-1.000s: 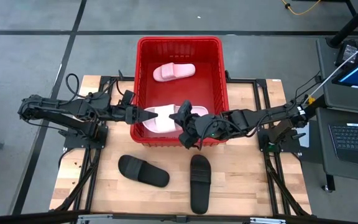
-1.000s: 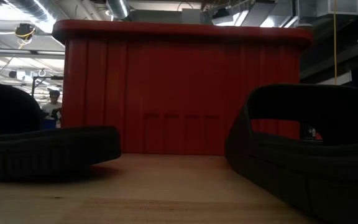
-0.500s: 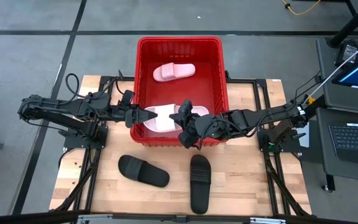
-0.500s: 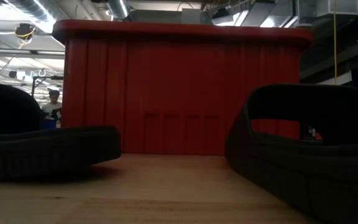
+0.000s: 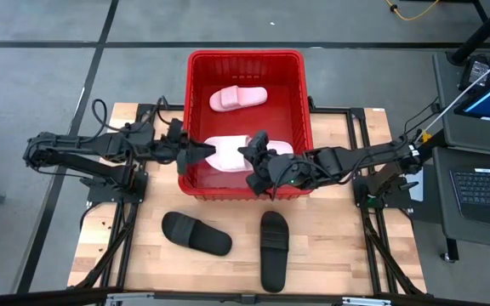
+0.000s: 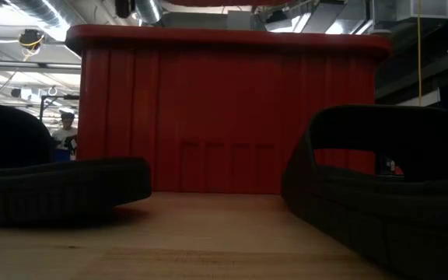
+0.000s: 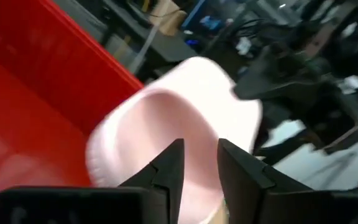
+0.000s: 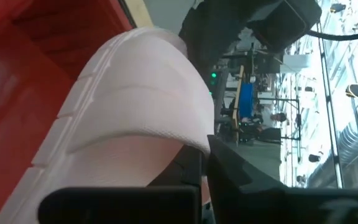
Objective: Pick and place slides into bin
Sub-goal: Put the pink slide into the bin
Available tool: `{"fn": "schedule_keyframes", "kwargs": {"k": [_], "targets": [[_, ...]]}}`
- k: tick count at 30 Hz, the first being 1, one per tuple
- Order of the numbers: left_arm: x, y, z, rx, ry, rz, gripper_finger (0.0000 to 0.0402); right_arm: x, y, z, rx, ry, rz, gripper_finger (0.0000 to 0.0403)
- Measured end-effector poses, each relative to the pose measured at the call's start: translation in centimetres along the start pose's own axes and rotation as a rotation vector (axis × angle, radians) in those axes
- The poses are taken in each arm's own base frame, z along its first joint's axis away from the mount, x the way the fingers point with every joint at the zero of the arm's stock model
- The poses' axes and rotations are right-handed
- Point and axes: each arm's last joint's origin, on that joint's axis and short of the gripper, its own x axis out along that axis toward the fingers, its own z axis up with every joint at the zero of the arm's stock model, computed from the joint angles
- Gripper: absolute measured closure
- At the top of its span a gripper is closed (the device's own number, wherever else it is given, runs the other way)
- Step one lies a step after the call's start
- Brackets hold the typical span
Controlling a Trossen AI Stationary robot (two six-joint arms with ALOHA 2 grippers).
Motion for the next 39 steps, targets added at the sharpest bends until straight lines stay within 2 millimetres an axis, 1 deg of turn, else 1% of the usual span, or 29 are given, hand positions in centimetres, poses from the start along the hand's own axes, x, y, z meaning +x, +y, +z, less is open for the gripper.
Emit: {"fn": "schedule_keyframes", "kwargs": {"k": [3, 7, 9, 12, 15, 21, 25, 27, 30, 33, 39], "targets": [[0.0, 0.2, 0.2, 0.079, -0.029, 0.036, 0.0325, -0.6, -0.1, -0.3, -0.003, 0.009, 0.005, 0.0391], [-0.3, -0.3, 1.1, 0.191, -0.123, -0.003, 0.0350, -1.5, -0.8, -0.9, 0.042, 0.000, -0.001, 0.0391], [-0.7, -0.6, 1.6, 0.265, -0.166, -0.021, 0.0367, -1.6, -1.2, -1.3, 0.077, -0.013, 0.002, 0.0391], [-1.5, -0.8, 2.1, 0.379, -0.211, -0.023, 0.0393, -1.2, -1.8, -2.2, 0.143, -0.080, 0.039, 0.0392], [-2.1, -0.9, 2.3, 0.458, -0.238, 0.000, 0.0398, -0.1, -2.3, -3.4, 0.177, -0.095, 0.059, 0.0392], [-3.1, -1.0, 2.8, 0.599, -0.284, 0.038, 0.0400, 2.8, -3.3, -6.7, 0.228, -0.083, 0.091, 0.0392], [-3.4, -1.0, 3.0, 0.662, -0.295, 0.044, 0.0400, 3.9, -4.2, -8.5, 0.263, -0.097, 0.081, 0.0392], [-3.5, -1.0, 3.0, 0.686, -0.298, 0.055, 0.0401, 4.6, -4.2, -9.2, 0.254, -0.089, 0.093, 0.0392], [-3.5, -0.9, 3.0, 0.715, -0.310, 0.111, 0.0399, 6.4, -3.7, -10.1, 0.242, -0.046, 0.111, 0.0392], [-3.5, -0.8, 3.1, 0.773, -0.316, 0.161, 0.0400, 8.5, -2.8, -10.9, 0.237, 0.000, 0.148, 0.0392], [-3.5, -0.4, 3.0, 0.867, -0.301, 0.286, 0.0399, 11.9, -1.1, -11.4, 0.264, 0.050, 0.187, 0.0392]]}}
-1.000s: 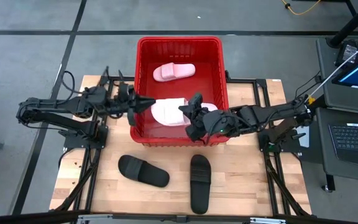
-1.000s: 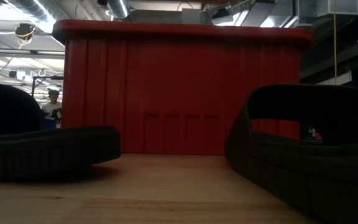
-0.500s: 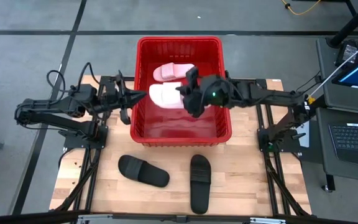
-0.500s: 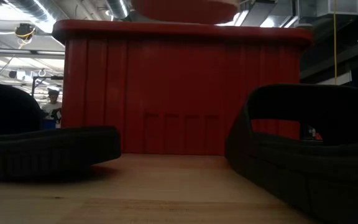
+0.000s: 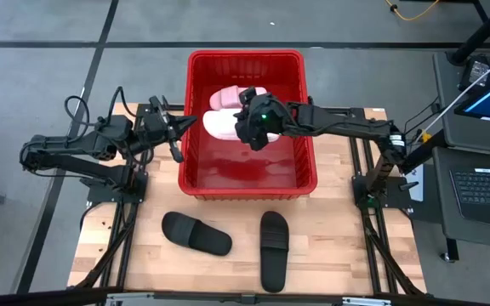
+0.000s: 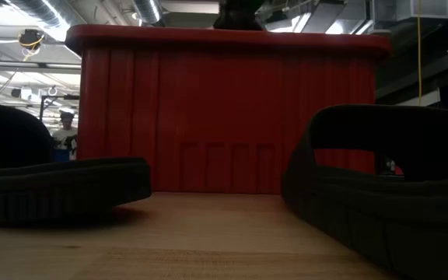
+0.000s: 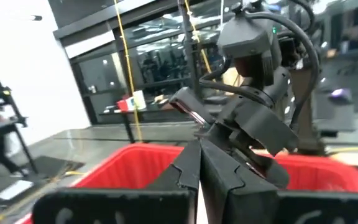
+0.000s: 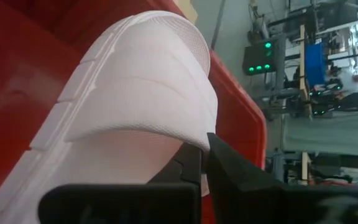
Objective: Pick and place slides into bin
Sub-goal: Put the pink slide into the bin
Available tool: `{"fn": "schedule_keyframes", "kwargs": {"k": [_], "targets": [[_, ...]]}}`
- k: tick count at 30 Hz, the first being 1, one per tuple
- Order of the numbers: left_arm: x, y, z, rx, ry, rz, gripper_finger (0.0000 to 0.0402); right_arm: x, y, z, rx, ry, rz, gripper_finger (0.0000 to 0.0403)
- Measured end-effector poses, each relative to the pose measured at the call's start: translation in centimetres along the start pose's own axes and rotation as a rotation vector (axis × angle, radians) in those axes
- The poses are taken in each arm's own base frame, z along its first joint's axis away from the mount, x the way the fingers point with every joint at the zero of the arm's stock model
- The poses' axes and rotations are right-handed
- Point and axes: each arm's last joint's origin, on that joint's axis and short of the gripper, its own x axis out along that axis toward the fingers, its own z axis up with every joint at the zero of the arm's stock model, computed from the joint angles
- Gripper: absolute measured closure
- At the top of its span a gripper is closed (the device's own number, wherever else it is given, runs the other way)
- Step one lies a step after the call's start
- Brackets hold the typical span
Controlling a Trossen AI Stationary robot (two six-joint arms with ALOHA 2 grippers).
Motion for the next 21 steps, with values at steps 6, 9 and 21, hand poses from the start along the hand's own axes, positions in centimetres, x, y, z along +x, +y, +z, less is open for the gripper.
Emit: {"fn": "schedule_keyframes", "kwargs": {"k": [6, 9, 21], "targets": [[0.0, 0.1, -0.2, 0.103, 0.030, 0.054, 0.0399, 2.9, 0.4, -0.8, 0.005, -0.045, 0.052, 0.0392], [0.0, 0.3, -0.3, 0.111, 0.053, 0.115, 0.0400, 4.3, 0.4, -1.9, -0.046, -0.041, 0.081, 0.0392], [-0.1, 0.7, -0.4, 0.113, 0.092, 0.245, 0.0400, 7.2, -1.2, -7.1, -0.087, -0.101, 0.160, 0.0392]]}}
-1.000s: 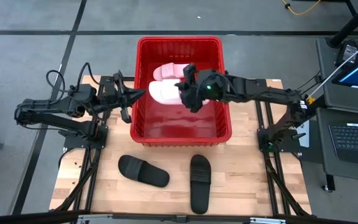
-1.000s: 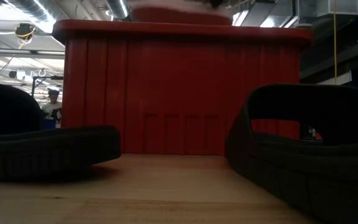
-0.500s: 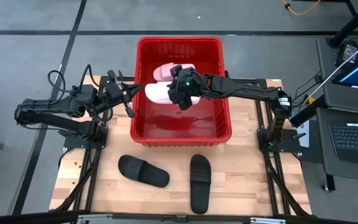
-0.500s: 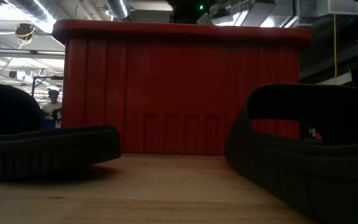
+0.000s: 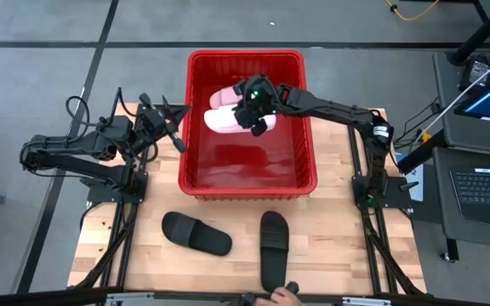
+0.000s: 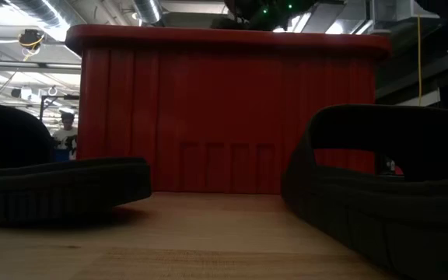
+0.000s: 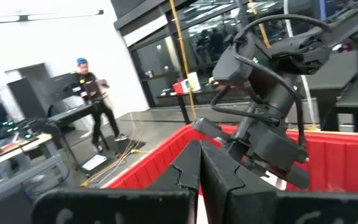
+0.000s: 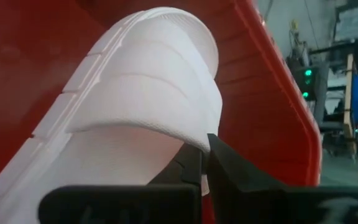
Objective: Pick and place slides into bin
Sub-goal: Put the pink slide into the bin
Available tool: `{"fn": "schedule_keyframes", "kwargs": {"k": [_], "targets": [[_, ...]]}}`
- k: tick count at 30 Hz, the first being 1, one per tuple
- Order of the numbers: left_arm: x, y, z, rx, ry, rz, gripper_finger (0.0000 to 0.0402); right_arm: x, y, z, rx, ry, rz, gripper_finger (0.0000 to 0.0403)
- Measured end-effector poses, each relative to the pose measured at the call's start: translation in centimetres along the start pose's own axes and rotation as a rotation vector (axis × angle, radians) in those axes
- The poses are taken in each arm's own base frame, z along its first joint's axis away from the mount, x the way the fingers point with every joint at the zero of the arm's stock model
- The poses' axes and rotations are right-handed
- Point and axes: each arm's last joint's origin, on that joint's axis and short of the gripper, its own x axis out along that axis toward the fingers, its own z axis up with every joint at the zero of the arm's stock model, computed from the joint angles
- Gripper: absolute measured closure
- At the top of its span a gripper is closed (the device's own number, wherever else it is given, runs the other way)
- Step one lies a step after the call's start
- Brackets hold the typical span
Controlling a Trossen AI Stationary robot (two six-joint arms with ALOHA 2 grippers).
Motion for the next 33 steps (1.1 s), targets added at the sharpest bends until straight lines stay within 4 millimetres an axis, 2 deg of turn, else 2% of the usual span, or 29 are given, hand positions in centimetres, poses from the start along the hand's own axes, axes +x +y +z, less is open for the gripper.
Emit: {"fn": "schedule_keyframes", "kwargs": {"k": [10, 17, 22, 33], "targets": [[0.0, 0.2, -0.1, -0.054, 0.024, 0.076, 0.0399, 1.9, -0.1, -3.1, -0.022, -0.011, 0.040, 0.0392], [0.0, 0.3, -0.1, -0.070, 0.031, 0.102, 0.0399, 3.9, 0.7, -4.0, -0.084, -0.009, 0.084, 0.0392], [0.0, 0.4, -0.1, -0.087, 0.046, 0.156, 0.0400, 4.9, 1.1, -5.1, -0.052, -0.062, 0.124, 0.0392], [-0.1, 0.6, -0.2, -0.087, 0.064, 0.213, 0.0399, 7.4, 2.0, -6.2, -0.200, -0.064, 0.128, 0.0392]]}}
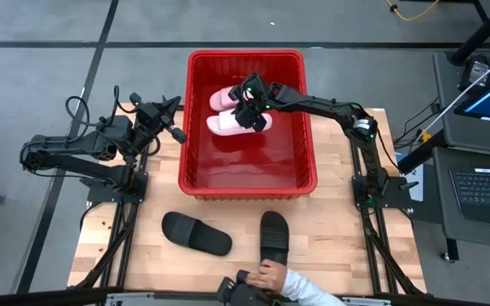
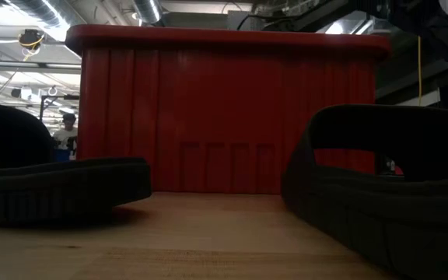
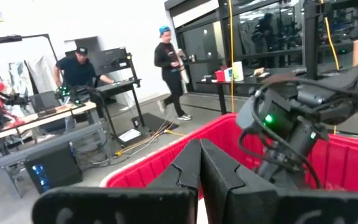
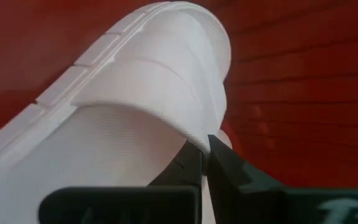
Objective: Pick and place slides into bin
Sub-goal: Put the pink slide into the bin
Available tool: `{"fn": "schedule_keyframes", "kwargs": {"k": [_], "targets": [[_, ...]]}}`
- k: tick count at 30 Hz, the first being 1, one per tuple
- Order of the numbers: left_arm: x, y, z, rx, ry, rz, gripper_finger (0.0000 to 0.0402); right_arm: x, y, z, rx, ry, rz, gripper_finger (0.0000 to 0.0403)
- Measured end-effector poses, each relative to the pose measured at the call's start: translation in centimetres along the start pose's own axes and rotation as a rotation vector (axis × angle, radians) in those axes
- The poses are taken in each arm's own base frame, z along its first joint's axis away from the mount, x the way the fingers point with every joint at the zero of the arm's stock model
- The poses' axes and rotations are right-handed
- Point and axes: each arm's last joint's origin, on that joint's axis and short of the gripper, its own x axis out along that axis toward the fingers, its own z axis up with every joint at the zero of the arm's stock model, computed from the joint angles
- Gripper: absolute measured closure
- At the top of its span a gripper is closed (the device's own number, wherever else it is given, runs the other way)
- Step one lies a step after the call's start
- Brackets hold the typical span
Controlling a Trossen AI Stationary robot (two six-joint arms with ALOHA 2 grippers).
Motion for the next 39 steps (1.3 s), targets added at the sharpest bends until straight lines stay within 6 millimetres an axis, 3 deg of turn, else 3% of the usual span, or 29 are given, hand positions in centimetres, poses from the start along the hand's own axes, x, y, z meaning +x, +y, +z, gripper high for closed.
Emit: {"fn": "schedule_keyframes", "kwargs": {"k": [7, 33, 39], "targets": [[0.0, 0.1, 0.0, -0.003, 0.005, 0.022, 0.0399, 2.1, 0.8, -1.6, -0.029, 0.019, 0.000, 0.0392], [0.0, 0.2, 0.0, -0.035, 0.012, 0.068, 0.0399, 1.7, 0.8, -4.9, -0.002, 0.025, -0.008, 0.0392], [0.1, 0.0, -0.1, -0.027, 0.017, 0.067, 0.0399, 2.8, 1.6, -5.6, 0.029, 0.000, 0.015, 0.0392]]}}
